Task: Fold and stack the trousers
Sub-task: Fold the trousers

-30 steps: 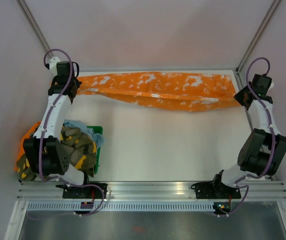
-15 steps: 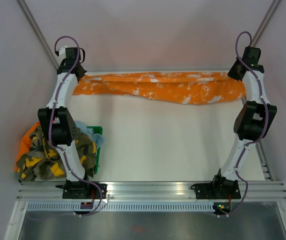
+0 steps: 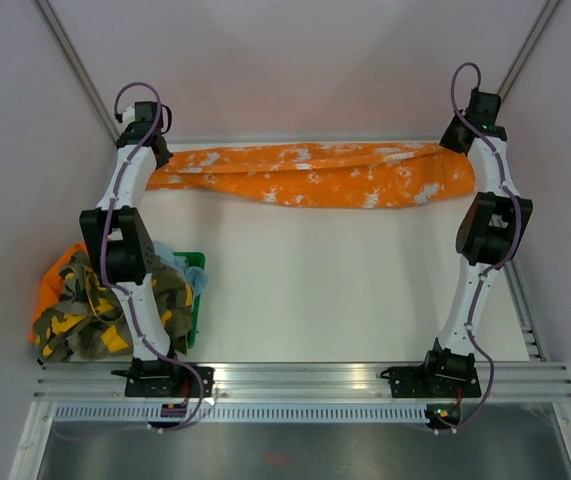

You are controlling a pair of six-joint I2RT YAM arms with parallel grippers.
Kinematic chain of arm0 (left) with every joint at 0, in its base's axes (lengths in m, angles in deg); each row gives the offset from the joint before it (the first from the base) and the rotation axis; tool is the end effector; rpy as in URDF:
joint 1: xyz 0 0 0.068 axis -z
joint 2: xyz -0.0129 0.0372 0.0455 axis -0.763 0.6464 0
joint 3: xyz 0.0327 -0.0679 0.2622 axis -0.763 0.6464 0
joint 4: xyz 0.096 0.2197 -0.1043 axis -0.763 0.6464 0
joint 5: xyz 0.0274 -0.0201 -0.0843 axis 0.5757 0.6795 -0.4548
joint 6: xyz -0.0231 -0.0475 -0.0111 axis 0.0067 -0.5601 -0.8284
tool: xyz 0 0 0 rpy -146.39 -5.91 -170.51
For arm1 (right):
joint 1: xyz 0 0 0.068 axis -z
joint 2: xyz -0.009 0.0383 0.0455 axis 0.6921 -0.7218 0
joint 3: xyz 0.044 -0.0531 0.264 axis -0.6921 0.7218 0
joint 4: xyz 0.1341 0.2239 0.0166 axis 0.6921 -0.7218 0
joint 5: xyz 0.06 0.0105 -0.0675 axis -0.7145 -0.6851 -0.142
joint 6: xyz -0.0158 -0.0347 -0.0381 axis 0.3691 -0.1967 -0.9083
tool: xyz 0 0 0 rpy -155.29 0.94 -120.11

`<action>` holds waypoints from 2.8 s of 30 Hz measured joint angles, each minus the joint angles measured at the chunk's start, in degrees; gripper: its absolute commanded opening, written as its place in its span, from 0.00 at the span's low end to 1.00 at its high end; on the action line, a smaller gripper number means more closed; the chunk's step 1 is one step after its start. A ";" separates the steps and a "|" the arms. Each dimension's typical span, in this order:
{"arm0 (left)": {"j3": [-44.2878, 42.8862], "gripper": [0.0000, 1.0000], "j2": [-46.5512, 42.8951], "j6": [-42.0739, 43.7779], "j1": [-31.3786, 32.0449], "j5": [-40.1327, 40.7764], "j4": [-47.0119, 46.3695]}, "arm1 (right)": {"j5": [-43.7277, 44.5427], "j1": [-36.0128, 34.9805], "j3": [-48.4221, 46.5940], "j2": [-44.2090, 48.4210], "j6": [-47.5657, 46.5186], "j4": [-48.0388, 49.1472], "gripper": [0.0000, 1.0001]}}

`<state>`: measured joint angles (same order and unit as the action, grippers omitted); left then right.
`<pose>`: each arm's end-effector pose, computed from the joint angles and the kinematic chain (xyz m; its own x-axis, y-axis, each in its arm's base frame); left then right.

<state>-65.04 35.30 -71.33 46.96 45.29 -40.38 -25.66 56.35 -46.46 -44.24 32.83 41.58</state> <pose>0.4692 0.0370 0.2907 -0.4985 -0.4492 -0.7414 -0.6210 0.7818 -0.0561 0.5253 -0.1156 0.2650 -0.5312 0.3875 -0.7535 0.3387 0.9123 0.2303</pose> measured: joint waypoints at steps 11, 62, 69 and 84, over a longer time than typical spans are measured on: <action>-5.86 0.02 5.27 1.01 -0.92 -1.88 2.71 | -0.59 -0.37 -0.02 -4.31 2.29 5.70 0.00; -17.57 0.02 18.40 -1.64 -2.43 -6.38 -6.58 | -1.53 -3.06 -7.50 -20.90 8.94 28.09 0.00; -17.81 0.02 19.61 -3.13 -2.56 -6.51 -8.66 | -3.26 -3.06 -7.63 -22.01 13.64 34.34 0.00; -17.81 0.02 19.85 -5.35 -3.76 -8.94 -8.59 | -3.23 -2.95 -6.93 -23.43 19.17 41.09 0.00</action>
<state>-82.85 55.15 -76.68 43.20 36.35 -48.97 -28.89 53.40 -53.39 -67.67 52.00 82.67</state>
